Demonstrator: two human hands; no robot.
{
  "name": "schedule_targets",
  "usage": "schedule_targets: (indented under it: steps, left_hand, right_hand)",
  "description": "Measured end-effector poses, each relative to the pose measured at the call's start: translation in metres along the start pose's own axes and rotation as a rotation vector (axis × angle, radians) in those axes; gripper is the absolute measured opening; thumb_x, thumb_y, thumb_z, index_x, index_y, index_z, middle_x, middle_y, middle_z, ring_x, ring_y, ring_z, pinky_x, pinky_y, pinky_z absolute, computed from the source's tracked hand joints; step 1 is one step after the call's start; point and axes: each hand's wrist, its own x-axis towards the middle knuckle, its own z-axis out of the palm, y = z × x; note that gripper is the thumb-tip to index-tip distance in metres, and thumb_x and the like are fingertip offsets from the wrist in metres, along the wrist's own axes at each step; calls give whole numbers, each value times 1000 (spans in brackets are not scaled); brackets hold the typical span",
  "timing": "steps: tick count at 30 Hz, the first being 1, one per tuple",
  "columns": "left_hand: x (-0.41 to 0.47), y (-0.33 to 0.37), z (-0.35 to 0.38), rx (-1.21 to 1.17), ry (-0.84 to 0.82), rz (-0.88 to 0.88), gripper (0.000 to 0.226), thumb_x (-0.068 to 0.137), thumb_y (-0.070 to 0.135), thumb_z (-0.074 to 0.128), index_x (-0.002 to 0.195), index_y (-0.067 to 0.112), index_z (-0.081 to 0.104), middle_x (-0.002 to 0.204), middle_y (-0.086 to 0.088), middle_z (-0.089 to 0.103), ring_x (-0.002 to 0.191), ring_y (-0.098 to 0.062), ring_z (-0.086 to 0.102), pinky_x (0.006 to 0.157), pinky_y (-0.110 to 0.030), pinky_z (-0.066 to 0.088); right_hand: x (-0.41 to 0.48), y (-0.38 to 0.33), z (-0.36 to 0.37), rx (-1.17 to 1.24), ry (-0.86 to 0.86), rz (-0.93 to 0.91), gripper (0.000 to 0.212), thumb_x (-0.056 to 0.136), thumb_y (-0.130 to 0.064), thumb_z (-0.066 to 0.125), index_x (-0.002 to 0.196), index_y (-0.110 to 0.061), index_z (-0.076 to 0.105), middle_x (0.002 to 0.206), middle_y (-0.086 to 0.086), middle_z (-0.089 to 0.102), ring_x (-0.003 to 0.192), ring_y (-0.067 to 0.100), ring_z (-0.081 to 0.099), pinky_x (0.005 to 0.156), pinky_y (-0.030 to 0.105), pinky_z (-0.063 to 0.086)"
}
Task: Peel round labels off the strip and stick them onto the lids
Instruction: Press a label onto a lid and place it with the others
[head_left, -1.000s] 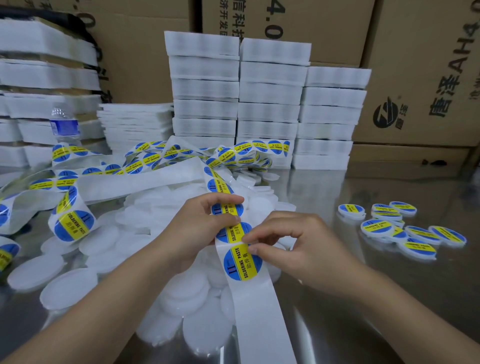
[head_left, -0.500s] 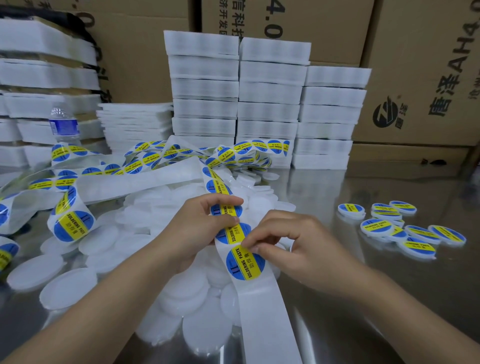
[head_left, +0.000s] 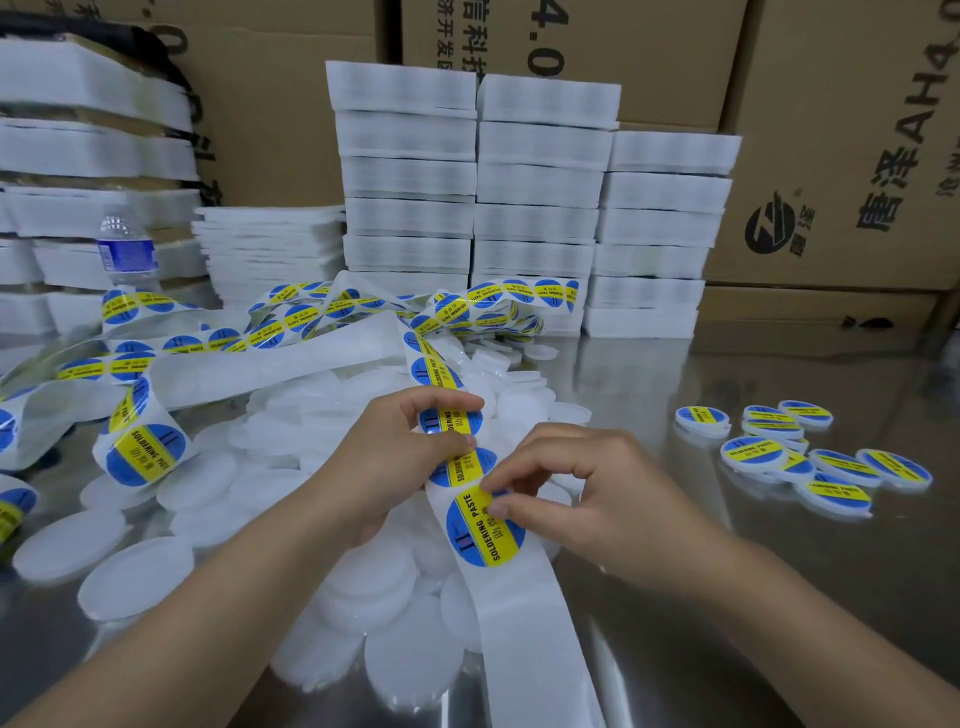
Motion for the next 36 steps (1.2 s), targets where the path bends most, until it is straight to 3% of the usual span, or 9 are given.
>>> schedule_targets:
  steps: [4,7,10,12,18,27,32,36]
  left_hand:
    - [1,-1,0,-10,-3,3,31,81,-3,67,86,27,73,100,-2,69,61,-6,65,49,-14,46]
    - [0,-1,0,-3,-7,13,31,80,-5,66,86,24,72,91,-2,70,57,-3,63,51,-12,47]
    - [1,-4,2,50,-5,22,34,79,-4,69,80,29,73,98,1,72,82,-15,69,77,-29,57]
    - [1,-5,2,88,-5,41,38,78,-3,70,75,34,74,100,5,71,88,-15,69,82,-32,56]
    - [1,-4,1,102,-4,61,43,77,-2,70,71,40,74,93,9,72,73,-8,69,69,-24,56]
    - [1,-3,2,74,0,48,41,78,-3,71,69,37,74,92,9,71,64,-6,68,55,-16,51]
    - [0,-2,2,96,32,40,32,80,1,70,79,33,73,96,6,70,58,-4,66,47,-12,45]
    - [0,2,0,62,134,22,33,82,-2,63,84,30,71,93,5,69,50,-7,66,41,-15,46]
  right_hand:
    - [0,0,2,79,-80,82,43,74,-7,77,112,-24,68,83,-7,59,79,8,61,84,22,49]
    - [1,0,4,84,-46,83,37,76,-4,75,108,-21,70,75,-14,57,73,1,58,78,15,46]
    - [2,0,2,93,2,90,27,76,-7,76,100,-19,74,72,-15,59,71,0,59,74,12,45]
    - [2,-1,2,90,16,77,22,76,-9,76,95,-21,75,72,-13,60,70,1,59,72,12,45]
    - [1,-3,1,53,-27,105,23,78,-10,74,88,-30,70,70,-22,57,71,0,56,70,10,44]
    - [0,-6,-1,-16,13,64,29,74,-14,77,79,-41,67,79,-10,53,77,10,52,72,18,44]
    - [1,-5,-1,6,22,78,14,74,-19,77,74,-32,72,79,-6,53,74,8,51,71,20,44]
    - [1,-6,-2,16,12,79,15,73,-15,77,71,-29,72,76,-9,52,71,6,50,68,16,42]
